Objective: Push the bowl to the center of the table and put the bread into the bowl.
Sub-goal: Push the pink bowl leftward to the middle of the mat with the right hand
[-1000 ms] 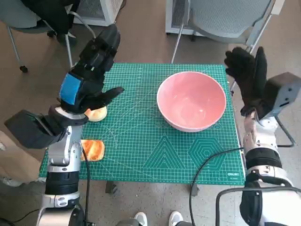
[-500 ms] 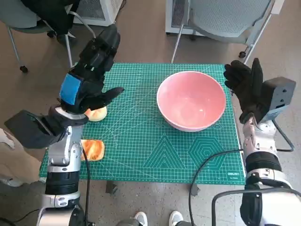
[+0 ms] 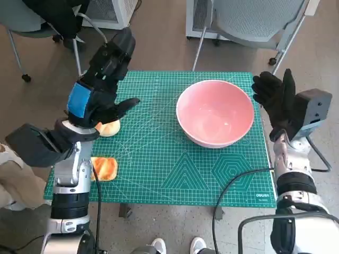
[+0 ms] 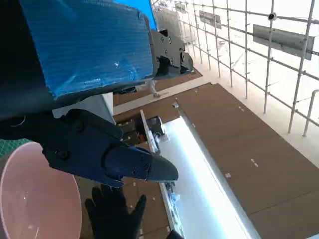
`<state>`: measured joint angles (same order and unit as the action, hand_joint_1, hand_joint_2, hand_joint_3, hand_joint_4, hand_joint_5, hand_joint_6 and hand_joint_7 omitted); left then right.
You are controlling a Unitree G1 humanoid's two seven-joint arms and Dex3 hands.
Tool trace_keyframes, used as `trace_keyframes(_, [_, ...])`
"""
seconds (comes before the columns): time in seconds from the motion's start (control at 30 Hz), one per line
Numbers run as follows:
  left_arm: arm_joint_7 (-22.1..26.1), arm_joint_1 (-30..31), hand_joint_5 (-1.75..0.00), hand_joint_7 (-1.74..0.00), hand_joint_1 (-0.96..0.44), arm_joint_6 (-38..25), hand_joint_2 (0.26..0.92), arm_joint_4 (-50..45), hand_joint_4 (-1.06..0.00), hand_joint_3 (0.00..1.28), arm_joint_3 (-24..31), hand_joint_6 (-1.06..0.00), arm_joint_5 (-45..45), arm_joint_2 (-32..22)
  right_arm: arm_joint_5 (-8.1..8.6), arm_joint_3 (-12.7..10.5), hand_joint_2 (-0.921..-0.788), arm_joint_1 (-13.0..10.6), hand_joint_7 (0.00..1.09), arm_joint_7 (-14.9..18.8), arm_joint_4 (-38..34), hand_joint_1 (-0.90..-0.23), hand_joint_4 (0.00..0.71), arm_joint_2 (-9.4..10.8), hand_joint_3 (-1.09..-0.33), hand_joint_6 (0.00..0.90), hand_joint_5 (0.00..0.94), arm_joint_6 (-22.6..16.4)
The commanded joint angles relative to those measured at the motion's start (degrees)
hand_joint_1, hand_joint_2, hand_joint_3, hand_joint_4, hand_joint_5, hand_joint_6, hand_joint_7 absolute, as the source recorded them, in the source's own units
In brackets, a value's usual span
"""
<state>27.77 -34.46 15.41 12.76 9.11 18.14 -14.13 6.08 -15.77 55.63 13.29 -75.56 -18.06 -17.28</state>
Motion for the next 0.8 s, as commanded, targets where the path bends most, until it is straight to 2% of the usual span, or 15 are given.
trace_keyframes(0.03, [-0.1,0.6,0.00,-0.13,-0.62,-0.1,0.921,-0.4,-0.04,0.13,0.1,-0.19,-0.2,-0.5,-0.94,-0.2,-0.921,-2.5,0.12,-0.7,-1.1,-0.612,-0.001,-0.5,-0.929,0.026,-0.001,1.4])
trace_keyframes(0.8, [-0.1,0.6,0.00,-0.13,-0.62,-0.4,0.921,0.4,-0.04,0.14,0.3,-0.19,-0.2,-0.7,-2.45,0.2,-0.921,-4.8,0.11,-0.2,-1.0,-0.590,-0.001,1.9,-0.909,0.036,-0.001,2.0])
